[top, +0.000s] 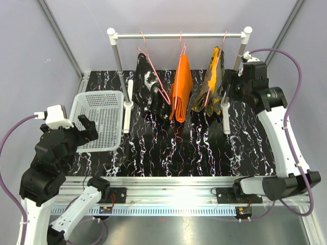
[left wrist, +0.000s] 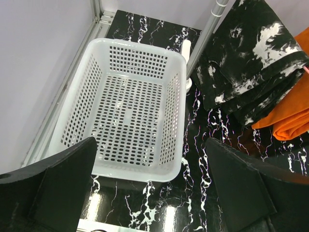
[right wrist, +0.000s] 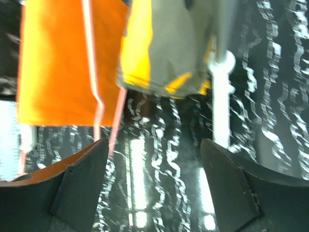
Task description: Remove the trousers from the hanger
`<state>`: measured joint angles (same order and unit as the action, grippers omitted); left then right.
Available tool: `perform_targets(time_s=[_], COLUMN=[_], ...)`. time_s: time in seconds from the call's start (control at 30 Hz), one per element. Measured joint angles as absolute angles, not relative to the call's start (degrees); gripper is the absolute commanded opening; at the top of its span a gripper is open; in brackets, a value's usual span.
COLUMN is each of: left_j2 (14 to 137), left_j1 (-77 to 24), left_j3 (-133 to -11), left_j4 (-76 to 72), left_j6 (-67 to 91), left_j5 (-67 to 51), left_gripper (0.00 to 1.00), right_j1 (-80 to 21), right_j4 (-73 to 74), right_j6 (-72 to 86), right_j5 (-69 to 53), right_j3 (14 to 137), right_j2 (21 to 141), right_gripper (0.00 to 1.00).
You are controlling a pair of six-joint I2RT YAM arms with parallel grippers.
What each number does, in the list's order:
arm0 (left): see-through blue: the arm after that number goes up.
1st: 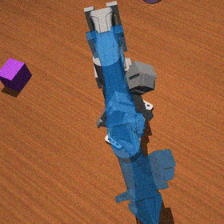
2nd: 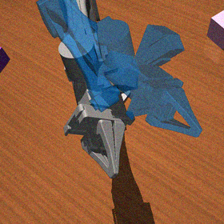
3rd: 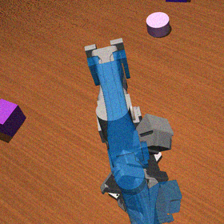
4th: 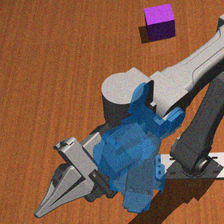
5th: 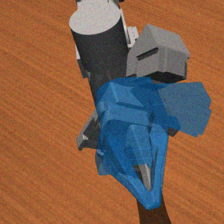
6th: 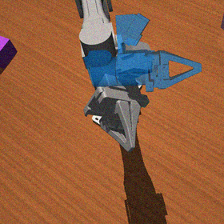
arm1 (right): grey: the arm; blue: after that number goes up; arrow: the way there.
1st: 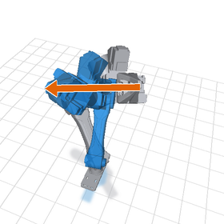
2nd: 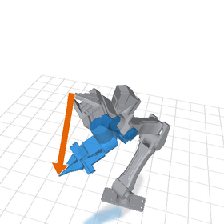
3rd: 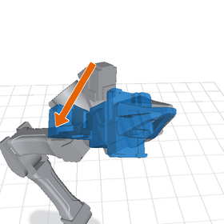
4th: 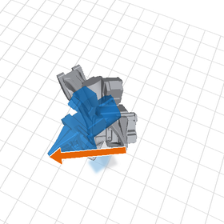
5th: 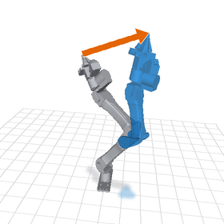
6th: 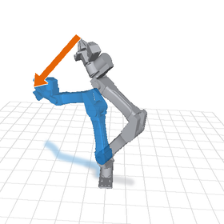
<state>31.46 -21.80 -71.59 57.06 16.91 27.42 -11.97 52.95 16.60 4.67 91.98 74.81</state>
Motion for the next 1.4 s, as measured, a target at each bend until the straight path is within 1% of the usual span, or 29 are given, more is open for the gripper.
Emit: perform_targets(time_s=[0.17,0.2,0.27,0.4,0.43,0.47,0.5,0.63,0.67,0.73,0.77,0.8,0.83,1.03,1.17,1.4], left_j2=[31.73,31.73,31.73,31.75,31.73,31.73,31.73,31.73,31.73,31.73,31.70,31.73,31.73,31.62,31.62,33.06], left_j1=[-21.80,-21.80,-21.80,-21.80,-21.80,-21.80,-21.80,-21.80,-21.80,-21.80,-21.80,-21.80,-21.80,-21.80,-21.80,-21.80], left_j3=[-70.94,-70.65,-70.06,-69.58,-69.58,-69.58,-69.58,-69.58,-69.58,-69.58,-69.58,-69.58,-69.58,-69.58,-69.58,-69.60], left_j4=[57.10,57.08,57.14,57.36,57.34,57.36,57.36,57.36,57.36,57.36,57.36,57.36,57.36,57.36,57.32,55.77], left_j6=[16.91,16.91,16.91,16.88,16.88,16.82,16.75,16.71,16.69,16.69,16.67,16.64,16.62,16.49,16.49,16.58], left_j5=[27.05,26.96,26.89,26.70,26.70,26.70,26.70,26.70,26.70,26.70,26.70,26.70,26.70,26.50,25.34,18.52], left_gripper=[0.99,0.99,0.99,0.99,0.99,0.99,0.99,0.99,0.99,0.99,0.99,0.99,0.99,0.99,0.99,0.99], right_j1=[-13.10,-13.80,-15.53,-19.49,-20.01,-20.45,-20.64,-20.56,-20.56,-20.56,-20.56,-20.56,-20.56,-20.51,-20.51,-19.92], right_j4=[51.62,51.70,51.72,52.27,52.42,52.73,52.95,53.36,53.45,53.43,53.43,53.43,53.39,53.15,50.92,47.46], right_j6=[18.00,18.15,18.28,18.50,18.52,18.48,18.37,18.46,18.41,18.24,18.06,17.91,17.76,18.02,16.40,13.32], right_j5=[2.24,2.28,2.83,9.41,10.74,12.21,13.54,16.86,17.17,17.45,17.54,17.54,17.56,18.76,19.33,18.92], right_j3=[97.23,98.61,101.58,107.11,108.03,109.14,109.97,110.65,110.65,110.61,110.54,110.48,110.39,109.93,106.94,104.42], right_j2=[80.66,81.82,84.55,90.59,91.81,93.23,94.56,97.86,98.45,99.22,99.44,99.53,99.53,99.33,96.97,91.29], right_gripper=[0.83,0.81,0.76,0.69,0.66,0.59,0.56,0.47,0.43,0.32,0.23,0.09,0.00,0.00,0.00,0.00])
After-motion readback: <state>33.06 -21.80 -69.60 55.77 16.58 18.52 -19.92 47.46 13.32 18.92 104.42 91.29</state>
